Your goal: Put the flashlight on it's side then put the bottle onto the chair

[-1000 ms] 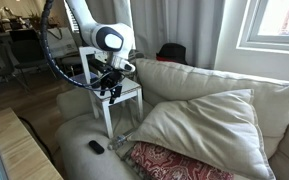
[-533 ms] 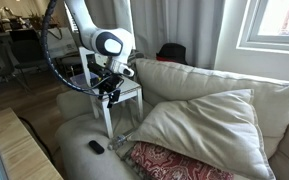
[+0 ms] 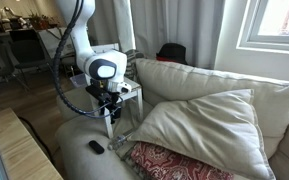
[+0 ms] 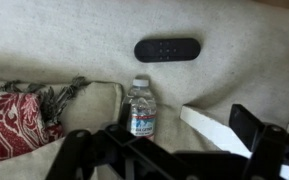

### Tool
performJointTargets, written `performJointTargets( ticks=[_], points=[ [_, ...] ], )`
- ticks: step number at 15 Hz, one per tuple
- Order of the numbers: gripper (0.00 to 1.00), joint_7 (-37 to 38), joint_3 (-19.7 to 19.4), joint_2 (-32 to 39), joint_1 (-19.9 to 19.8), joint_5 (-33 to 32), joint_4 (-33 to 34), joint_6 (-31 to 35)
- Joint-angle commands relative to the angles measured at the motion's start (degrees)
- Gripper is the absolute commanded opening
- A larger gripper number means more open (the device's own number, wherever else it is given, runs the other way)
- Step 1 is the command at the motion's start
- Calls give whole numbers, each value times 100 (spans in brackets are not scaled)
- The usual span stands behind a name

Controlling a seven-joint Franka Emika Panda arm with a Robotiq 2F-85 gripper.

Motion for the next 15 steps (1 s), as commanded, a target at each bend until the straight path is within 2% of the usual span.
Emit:
performJointTargets(
  ticks=[1, 7, 12, 15],
  points=[
    [100, 5, 107, 150, -135, -160, -19, 360],
    [100, -3, 136, 203, -169, -191, 12, 472],
    [100, -357, 350, 1111, -374, -327, 482, 461],
    [100, -324, 300, 1538, -329, -398, 674, 793]
  ],
)
